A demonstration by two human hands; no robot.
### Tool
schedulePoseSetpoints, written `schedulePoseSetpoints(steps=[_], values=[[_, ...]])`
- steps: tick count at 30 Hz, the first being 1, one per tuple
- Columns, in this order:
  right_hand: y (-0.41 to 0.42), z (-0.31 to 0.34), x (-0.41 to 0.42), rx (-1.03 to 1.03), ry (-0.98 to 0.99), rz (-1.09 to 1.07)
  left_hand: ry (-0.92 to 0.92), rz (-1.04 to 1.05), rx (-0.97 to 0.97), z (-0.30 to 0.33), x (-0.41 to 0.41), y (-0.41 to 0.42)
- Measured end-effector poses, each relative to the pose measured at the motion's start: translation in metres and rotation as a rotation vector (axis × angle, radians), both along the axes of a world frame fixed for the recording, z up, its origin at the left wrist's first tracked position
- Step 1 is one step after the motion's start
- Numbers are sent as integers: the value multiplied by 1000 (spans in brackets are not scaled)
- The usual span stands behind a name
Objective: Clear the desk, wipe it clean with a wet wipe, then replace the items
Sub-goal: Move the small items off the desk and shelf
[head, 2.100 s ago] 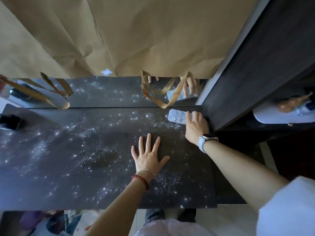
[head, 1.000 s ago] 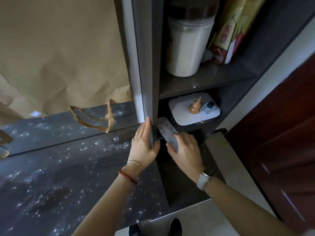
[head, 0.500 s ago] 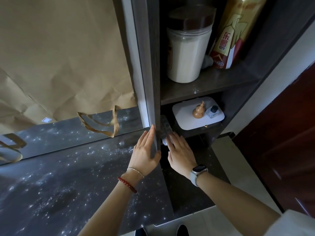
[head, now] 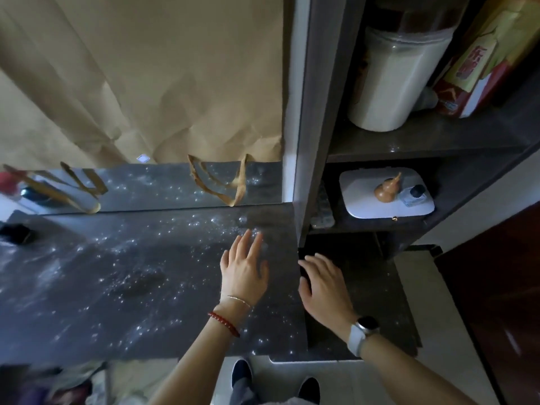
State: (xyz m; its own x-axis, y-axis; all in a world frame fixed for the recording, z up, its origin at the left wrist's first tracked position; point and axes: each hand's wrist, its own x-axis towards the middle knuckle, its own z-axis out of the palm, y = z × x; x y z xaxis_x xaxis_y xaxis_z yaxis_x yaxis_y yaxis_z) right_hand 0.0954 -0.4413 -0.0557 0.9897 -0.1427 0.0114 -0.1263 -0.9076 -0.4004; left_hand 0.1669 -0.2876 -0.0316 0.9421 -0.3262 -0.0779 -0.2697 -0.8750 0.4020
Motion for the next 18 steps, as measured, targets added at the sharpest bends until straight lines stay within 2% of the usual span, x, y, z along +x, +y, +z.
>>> schedulePoseSetpoints(steps=[5,11,18], values=[[62,-5,9,22,94,270,152,303,64,-22,-43,78],[174,9,46,30,193,595,138,623,29,-12,-52,199],[353,11,137,98,180,695,123,836,10,-16,2,385]])
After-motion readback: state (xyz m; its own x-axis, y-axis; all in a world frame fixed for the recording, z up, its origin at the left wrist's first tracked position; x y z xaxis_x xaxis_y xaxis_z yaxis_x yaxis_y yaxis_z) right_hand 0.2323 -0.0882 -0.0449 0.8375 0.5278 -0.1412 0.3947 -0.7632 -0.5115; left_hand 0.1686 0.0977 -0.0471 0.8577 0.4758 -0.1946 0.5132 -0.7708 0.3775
